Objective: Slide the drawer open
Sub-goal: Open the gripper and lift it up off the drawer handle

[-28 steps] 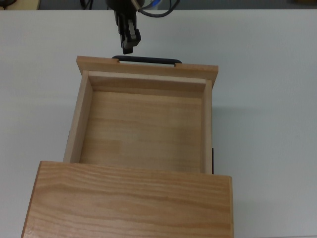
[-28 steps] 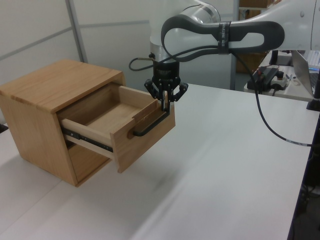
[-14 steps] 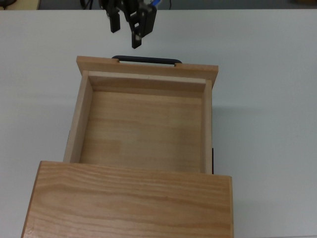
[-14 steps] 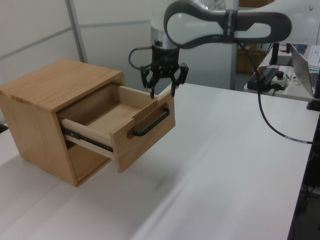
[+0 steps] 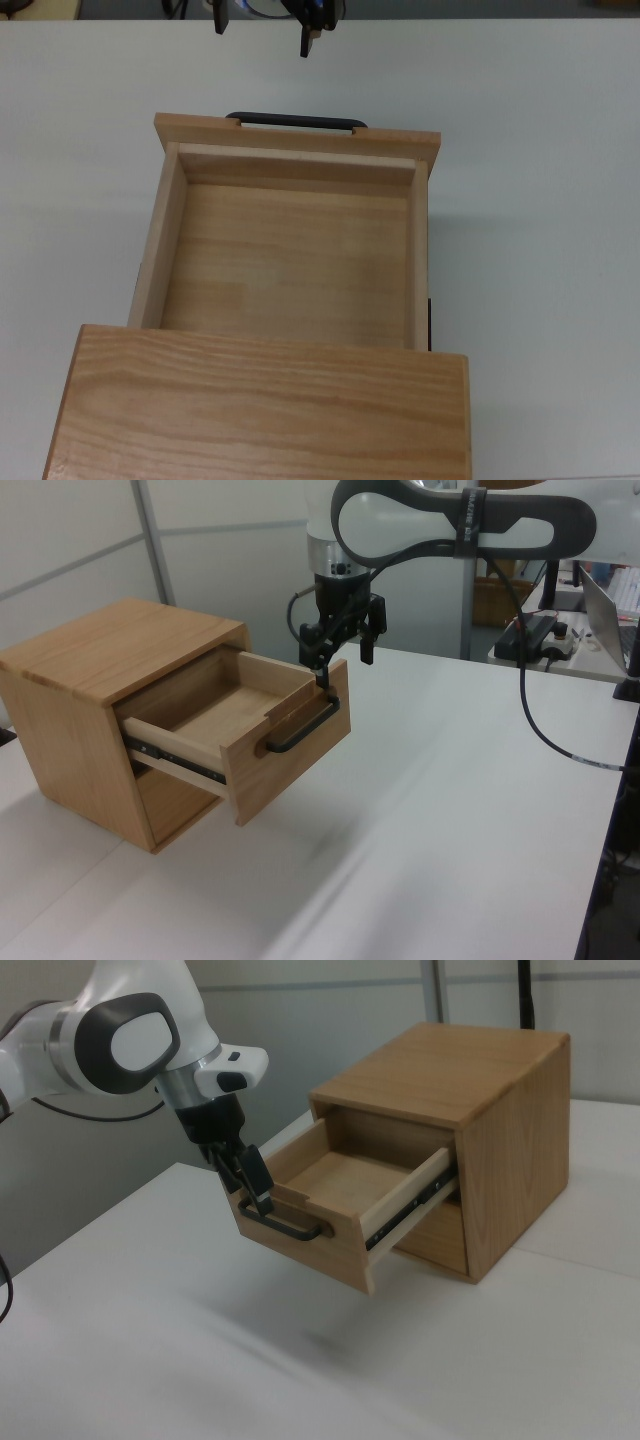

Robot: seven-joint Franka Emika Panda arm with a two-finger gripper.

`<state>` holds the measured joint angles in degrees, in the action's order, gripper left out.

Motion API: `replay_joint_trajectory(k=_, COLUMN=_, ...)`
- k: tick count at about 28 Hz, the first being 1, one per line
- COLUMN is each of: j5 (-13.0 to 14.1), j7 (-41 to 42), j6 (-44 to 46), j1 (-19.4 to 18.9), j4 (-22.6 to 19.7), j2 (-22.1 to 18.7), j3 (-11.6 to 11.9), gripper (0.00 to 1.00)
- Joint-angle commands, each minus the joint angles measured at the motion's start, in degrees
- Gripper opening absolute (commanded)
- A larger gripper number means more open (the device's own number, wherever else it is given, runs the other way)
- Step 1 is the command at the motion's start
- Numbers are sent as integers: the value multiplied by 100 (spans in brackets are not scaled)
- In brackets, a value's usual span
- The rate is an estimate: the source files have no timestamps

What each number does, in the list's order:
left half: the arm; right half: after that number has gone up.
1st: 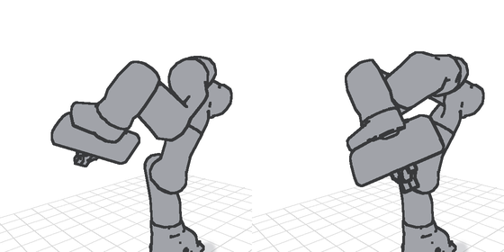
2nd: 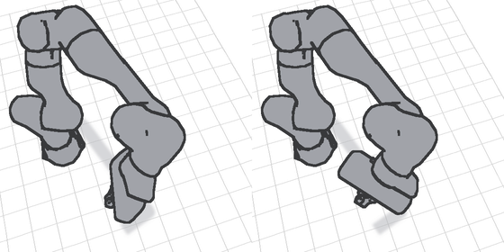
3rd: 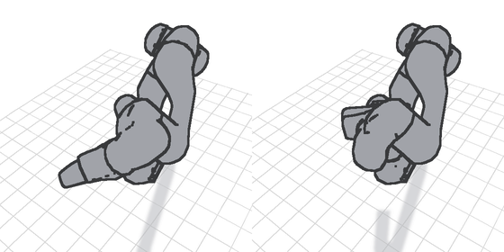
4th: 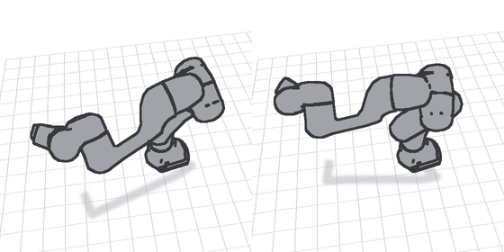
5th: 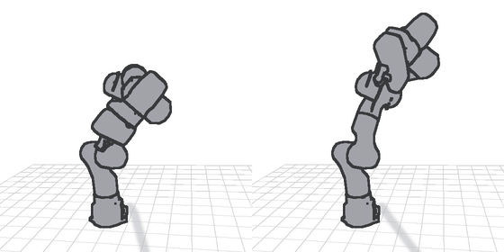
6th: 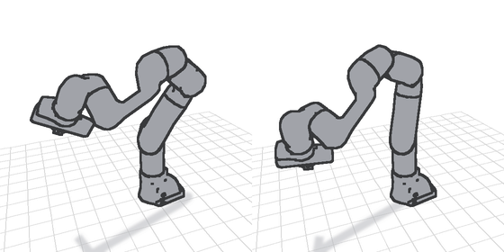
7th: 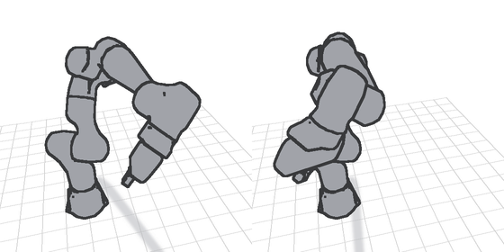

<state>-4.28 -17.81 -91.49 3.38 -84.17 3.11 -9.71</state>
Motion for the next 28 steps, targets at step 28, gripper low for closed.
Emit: replay_joint_trajectory(k=28, j5=-161, j7=2123, j6=140, j1=111, j4=23, j2=32, j3=84, gripper=100)
